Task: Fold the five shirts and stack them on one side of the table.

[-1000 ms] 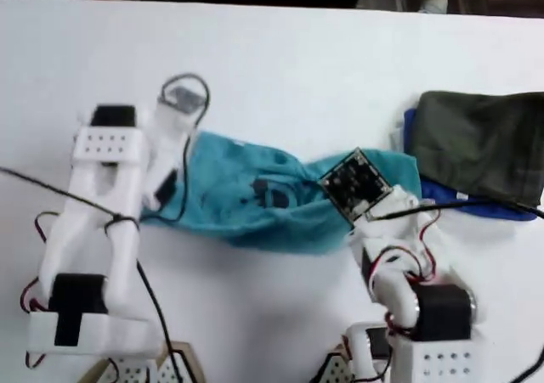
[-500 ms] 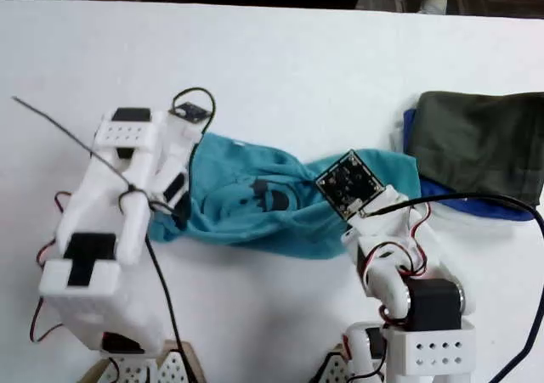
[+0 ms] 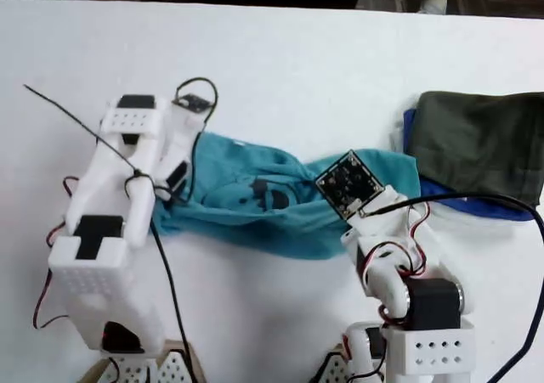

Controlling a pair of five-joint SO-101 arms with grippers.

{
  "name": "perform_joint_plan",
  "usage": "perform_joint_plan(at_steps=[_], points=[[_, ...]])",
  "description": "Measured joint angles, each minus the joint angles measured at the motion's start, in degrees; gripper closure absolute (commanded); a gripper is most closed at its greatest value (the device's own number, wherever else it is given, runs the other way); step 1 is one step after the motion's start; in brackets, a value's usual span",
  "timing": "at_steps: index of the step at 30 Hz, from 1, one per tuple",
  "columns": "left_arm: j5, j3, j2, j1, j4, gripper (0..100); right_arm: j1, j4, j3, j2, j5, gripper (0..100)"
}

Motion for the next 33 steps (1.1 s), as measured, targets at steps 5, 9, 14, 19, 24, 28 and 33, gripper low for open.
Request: perform_joint_plan(at_steps=[5, 9, 14, 19, 24, 28, 33], points=[[0.0, -5.1, 0.0, -2.11, 3.78, 96, 0.0, 0.0, 0.0, 0.0, 0.0, 97.8], [-0.79, -8.09, 0.0, -3.34, 6.07, 93, 0.0, 0.0, 0.0, 0.0, 0.0, 97.8], [-2.64, -8.53, 0.09, -4.48, 6.33, 83, 0.0, 0.0, 0.0, 0.0, 0.0, 97.8], [-2.9, -8.53, 0.35, -6.24, 6.33, 83, 0.0, 0.0, 0.0, 0.0, 0.0, 97.8], [-3.16, -8.53, 0.35, -6.86, 6.42, 84, 0.0, 0.0, 0.0, 0.0, 0.0, 97.8], [-3.16, -8.53, 0.35, -6.86, 6.42, 95, 0.0, 0.0, 0.0, 0.0, 0.0, 97.8], [-3.16, -8.53, 0.35, -7.12, 6.68, 97, 0.0, 0.0, 0.0, 0.0, 0.0, 97.8]])
